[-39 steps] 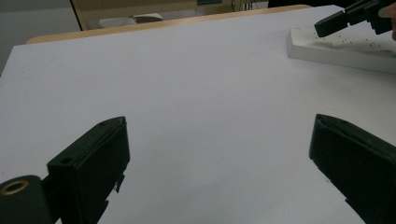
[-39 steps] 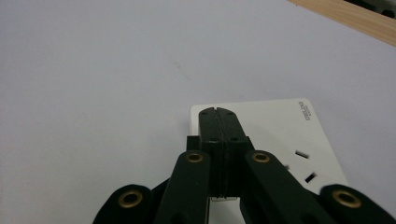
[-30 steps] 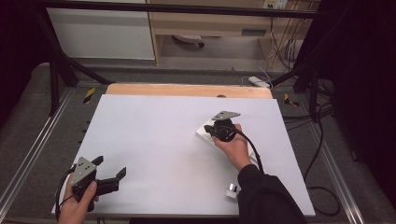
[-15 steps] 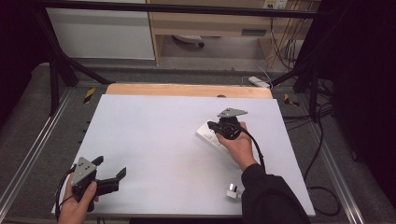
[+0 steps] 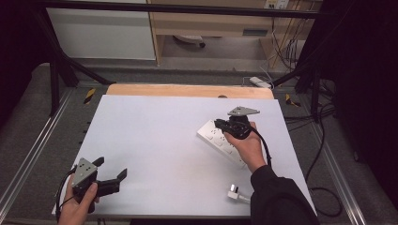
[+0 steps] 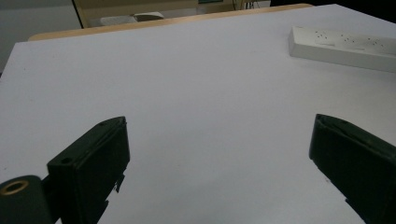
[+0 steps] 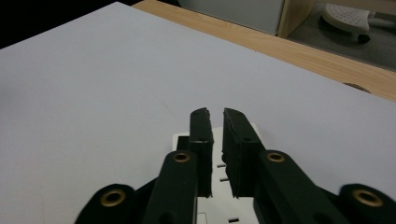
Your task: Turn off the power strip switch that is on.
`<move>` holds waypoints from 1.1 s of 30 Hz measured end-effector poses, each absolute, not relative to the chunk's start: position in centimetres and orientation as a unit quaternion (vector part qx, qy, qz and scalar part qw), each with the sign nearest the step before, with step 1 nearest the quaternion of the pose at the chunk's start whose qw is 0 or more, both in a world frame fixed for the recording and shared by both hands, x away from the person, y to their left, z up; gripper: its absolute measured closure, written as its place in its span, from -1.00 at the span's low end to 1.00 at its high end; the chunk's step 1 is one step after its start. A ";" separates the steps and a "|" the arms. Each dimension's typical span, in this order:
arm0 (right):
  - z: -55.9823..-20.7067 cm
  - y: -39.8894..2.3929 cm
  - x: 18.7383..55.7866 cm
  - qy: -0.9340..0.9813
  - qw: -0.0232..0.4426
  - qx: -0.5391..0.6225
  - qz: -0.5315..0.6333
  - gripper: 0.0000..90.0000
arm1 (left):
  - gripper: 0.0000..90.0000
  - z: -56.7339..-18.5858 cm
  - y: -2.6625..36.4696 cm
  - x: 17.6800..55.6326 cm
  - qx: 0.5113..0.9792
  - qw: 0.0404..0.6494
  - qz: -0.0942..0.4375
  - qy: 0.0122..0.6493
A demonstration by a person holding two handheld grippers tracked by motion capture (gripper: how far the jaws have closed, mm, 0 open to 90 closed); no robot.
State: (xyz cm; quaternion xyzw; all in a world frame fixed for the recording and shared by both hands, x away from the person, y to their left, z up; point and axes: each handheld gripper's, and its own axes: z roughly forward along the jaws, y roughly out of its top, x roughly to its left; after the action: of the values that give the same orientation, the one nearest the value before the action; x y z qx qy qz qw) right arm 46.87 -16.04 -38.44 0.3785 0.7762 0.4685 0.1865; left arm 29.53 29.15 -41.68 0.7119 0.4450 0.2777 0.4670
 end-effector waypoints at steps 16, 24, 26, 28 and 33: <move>-36.2 -18.0 45.4 0.747 0.204 0.401 0.490 -0.72 | -0.89 -41.7 29.2 29.5 0.710 0.467 0.278 0.448; -34.9 -19.9 44.2 0.724 0.230 0.408 0.507 -0.88 | -0.89 -41.7 29.2 29.5 0.710 0.467 0.277 0.448; -34.6 -20.4 43.9 0.716 0.240 0.409 0.512 -0.87 | -0.89 -41.7 29.1 29.5 0.710 0.467 0.278 0.448; -34.3 -21.0 43.5 0.712 0.245 0.407 0.517 -0.88 | -0.89 -41.7 29.1 29.5 0.710 0.467 0.278 0.448; -33.7 -22.9 42.4 0.704 0.253 0.400 0.529 -0.93 | -0.89 -41.7 29.2 29.5 0.709 0.468 0.278 0.448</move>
State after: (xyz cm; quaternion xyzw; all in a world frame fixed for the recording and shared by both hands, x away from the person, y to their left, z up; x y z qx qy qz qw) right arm 42.39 -22.86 -33.71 0.3999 0.7040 0.5295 0.2533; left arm 29.46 29.16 -41.73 0.7095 0.4478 0.2780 0.4678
